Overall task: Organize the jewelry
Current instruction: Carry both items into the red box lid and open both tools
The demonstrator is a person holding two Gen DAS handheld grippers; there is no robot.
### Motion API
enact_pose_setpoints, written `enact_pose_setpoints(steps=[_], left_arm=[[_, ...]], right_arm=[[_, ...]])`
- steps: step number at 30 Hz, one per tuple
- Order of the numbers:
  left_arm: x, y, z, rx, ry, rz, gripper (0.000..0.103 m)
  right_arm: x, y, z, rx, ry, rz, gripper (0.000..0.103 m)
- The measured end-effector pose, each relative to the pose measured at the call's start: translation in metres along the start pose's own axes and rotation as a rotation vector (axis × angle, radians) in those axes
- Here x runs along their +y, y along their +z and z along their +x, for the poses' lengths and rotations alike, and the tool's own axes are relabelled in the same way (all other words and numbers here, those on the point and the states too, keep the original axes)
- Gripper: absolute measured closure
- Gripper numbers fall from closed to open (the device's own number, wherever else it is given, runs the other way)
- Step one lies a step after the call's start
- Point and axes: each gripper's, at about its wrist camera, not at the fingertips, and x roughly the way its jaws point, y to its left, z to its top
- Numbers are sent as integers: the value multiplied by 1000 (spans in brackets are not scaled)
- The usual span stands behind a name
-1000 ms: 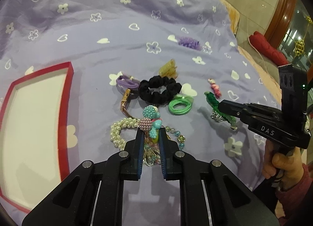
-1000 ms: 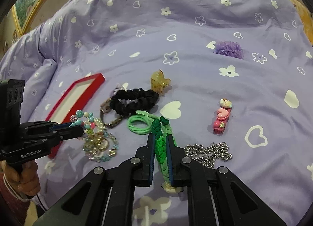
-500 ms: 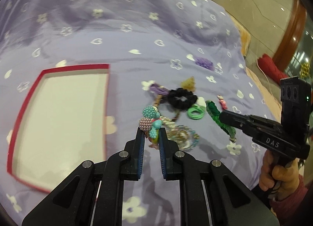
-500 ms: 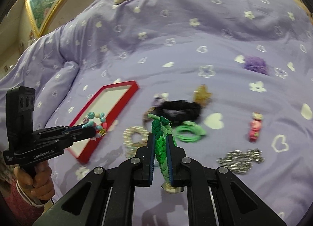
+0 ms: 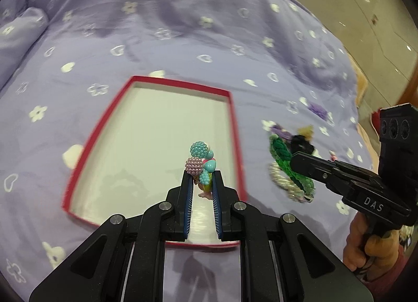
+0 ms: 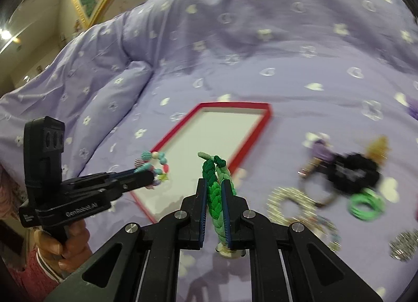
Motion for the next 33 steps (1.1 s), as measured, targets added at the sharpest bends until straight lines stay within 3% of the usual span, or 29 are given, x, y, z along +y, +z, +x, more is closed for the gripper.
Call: enact_pose_setpoints(steps=[6,11,24,33], left_arm=[[36,6,13,13,30,-58,91],[62,19,37,43,29,-113,91],[81,29,87,135,62,-147,90],[79,29,91,149,90,-133,90]], right_arm=[[20,13,43,42,24,-26,93],[18,23,75,73,-18,-40,93],[2,40,132,172,-78,-77,93],[-1,37,143,206,-37,-70,88]])
